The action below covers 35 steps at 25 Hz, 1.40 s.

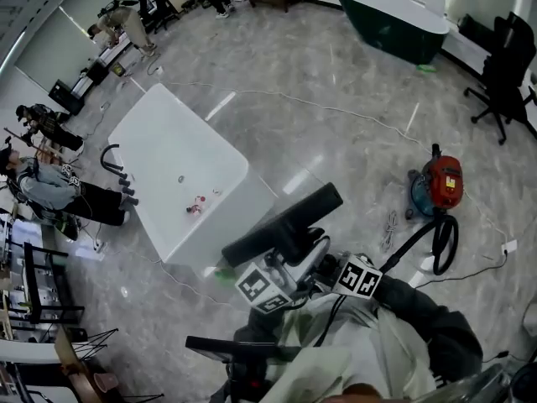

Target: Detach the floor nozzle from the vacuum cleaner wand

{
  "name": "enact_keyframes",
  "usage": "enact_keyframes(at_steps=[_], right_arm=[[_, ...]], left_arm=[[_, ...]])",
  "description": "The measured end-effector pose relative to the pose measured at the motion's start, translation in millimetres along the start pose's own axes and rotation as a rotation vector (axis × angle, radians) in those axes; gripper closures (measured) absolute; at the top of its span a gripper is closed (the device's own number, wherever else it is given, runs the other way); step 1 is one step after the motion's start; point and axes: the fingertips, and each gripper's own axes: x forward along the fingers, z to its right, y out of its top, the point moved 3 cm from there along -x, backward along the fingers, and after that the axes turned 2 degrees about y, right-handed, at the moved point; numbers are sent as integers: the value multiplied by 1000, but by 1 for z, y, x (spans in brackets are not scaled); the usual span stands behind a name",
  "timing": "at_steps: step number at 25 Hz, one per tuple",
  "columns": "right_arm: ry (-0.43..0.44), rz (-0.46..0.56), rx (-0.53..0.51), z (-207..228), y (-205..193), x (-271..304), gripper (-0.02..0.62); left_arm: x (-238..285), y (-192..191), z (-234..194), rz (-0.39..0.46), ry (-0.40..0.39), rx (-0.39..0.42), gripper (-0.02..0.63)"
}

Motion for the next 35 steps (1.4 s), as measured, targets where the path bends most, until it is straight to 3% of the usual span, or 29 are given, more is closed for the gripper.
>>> enact_keyframes(at_steps=[2,3,5,6,8,12,14,15,16,18,21,23,25,26,28,32,34,35], right_arm=[[255,5,-69,-22,2,-16,526],[373,-4,-79,-28,1,-22,526],[517,-36,-35,-27,-2,-26,526],[524,-51,13,-20,-4,-23,526],[428,-68,117,-6,-12,-11,529],[19,-133,172,23,-38,14,535],[-157,-155,141,34,-41,20,538],[-205,-158,124,37,-41,19,538],[-218,-156,106,36,-42,17,538],[-152,-135,63,30,-40,11,540],[150,-76,-12,4,-34,-4,535],[394,-72,-20,-14,-33,-18,533],[528,-90,14,-19,-35,-26,534],[532,-99,42,-17,-36,-25,534],[418,-101,97,-7,-40,-15,535],[-65,-122,134,21,-47,6,547],[-231,-164,119,29,-48,9,548],[-260,-172,108,30,-48,8,548]], left_arm=[[2,5,33,27,-179,52,532],[3,6,39,32,-215,50,531],[8,5,24,45,-162,-4,531],[9,2,7,49,-89,-47,531],[5,-11,-28,36,94,-136,531],[-13,-42,-76,-15,439,-224,535],[-18,-47,-86,-20,528,-216,535],[-18,-47,-85,-20,532,-205,535],[-16,-45,-79,-18,501,-189,535],[-8,-36,-57,-6,349,-134,535],[3,-23,-10,27,25,-41,532],[9,-20,12,43,-128,-27,532],[13,-22,9,49,-143,-62,532],[13,-25,0,48,-96,-89,531],[8,-33,-22,32,59,-136,532],[-9,-47,-63,-4,416,-197,534],[-14,-48,-71,-14,506,-208,534],[-14,-46,-69,-15,501,-203,534]])
